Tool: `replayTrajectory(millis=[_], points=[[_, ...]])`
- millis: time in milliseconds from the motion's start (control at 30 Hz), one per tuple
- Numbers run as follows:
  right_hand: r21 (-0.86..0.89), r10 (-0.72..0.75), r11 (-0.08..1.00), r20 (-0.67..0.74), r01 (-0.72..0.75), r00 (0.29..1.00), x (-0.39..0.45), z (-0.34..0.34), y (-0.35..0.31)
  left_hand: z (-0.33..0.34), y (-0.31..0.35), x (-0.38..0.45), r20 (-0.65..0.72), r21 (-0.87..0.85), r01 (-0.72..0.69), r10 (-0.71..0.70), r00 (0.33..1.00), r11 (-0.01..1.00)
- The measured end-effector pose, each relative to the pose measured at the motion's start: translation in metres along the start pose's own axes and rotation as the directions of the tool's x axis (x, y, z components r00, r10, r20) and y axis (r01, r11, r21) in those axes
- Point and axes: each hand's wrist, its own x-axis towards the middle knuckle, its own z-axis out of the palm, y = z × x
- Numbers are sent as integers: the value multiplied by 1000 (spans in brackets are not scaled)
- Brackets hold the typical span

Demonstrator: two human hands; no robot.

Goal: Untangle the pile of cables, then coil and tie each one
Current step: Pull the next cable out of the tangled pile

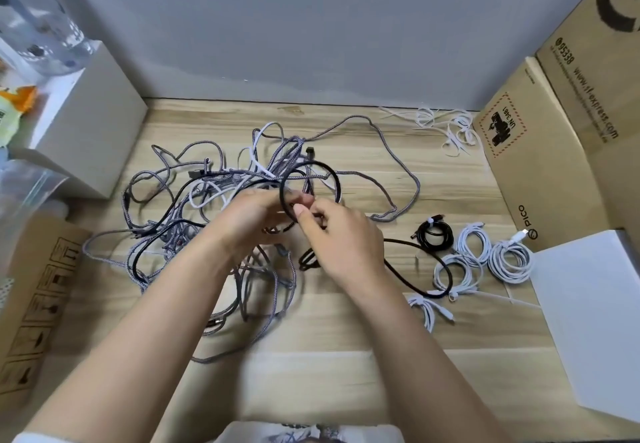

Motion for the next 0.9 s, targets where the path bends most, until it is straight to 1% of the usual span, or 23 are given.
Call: replayTrajectory(millis=[33, 100, 133, 200, 267, 333, 433, 500, 567, 600, 633, 700, 767, 800, 900], points=[[-2, -5, 1000, -1, 5, 1000, 0, 0, -2, -2, 2, 3, -22, -10, 12, -12, 1000, 1000], [82, -31, 996, -10, 32, 999, -2, -1, -5, -4, 5, 12, -68, -74, 62, -67, 995, 995], [163, -56, 985, -23, 59, 998, -3, -3, -7, -7, 6, 18, -76, -134, 101, -112, 991, 986], [360, -98, 926, -59, 113, 993, -8, -11, -13, -14, 9, 31, -57, -296, 171, -196, 979, 940], [540, -132, 828, -72, 150, 989, -15, -23, -19, -25, 9, 44, -44, -417, 177, -214, 976, 892], [685, -224, 694, -87, 222, 971, -26, -37, -26, -34, 11, 53, -48, -440, 157, -197, 979, 884], [791, -390, 499, -161, 355, 907, -42, -57, -36, -36, 17, 58, -51, -437, 166, -209, 977, 884], [838, -425, 399, -189, 371, 885, -48, -65, -38, -34, 20, 60, -69, -436, 148, -197, 978, 888], [875, -407, 342, -190, 342, 894, -48, -66, -37, -34, 18, 62, -63, -452, 114, -160, 985, 885], [887, -368, 349, -166, 301, 915, -44, -63, -35, -34, 17, 61, -37, -454, 106, -137, 990, 884], [890, -308, 388, -120, 240, 944, -39, -58, -31, -34, 16, 60, -4, -456, 101, -116, 993, 884], [851, -163, 519, 3, 83, 987, -22, -40, -20, -32, 14, 55, 64, -436, 88, -67, 996, 896], [765, -71, 643, 112, -41, 991, -7, -20, -10, -29, 14, 49, 105, -435, 66, -22, 994, 898], [731, -45, 677, 158, -86, 986, -2, -10, -8, -27, 13, 45, 122, -433, 54, -1, 992, 900], [708, 20, 665, 298, -235, 954, 11, 14, -8, -20, 13, 37, 163, -435, 37, 38, 986, 899]])
